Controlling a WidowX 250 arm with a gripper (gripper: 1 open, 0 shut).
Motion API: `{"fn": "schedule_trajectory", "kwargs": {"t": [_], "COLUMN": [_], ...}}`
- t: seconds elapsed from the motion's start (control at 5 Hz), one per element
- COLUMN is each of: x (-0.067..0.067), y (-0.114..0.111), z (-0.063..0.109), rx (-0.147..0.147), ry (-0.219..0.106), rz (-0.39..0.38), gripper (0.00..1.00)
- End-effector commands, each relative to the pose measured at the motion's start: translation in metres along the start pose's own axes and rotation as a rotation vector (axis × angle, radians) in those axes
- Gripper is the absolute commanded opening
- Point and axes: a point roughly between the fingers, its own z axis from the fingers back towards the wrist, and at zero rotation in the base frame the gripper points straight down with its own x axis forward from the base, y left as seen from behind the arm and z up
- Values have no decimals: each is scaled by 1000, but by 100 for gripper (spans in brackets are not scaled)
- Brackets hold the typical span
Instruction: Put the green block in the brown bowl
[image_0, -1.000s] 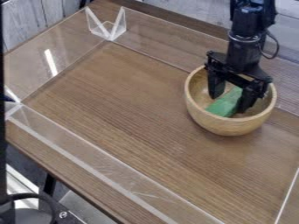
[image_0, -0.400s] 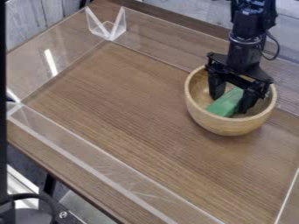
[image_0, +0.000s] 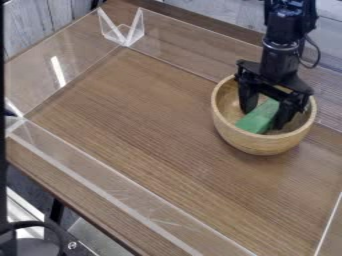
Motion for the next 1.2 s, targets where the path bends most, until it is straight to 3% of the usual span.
{"fn": "schedule_trajectory", "kwargs": {"t": [0.0,1.0], "x": [9,20], "y": [-4,-2], "z": [33,20], "rx": [0,-1], "ry": [-106,-112], "rz": [9,51], "gripper": [100,100]}}
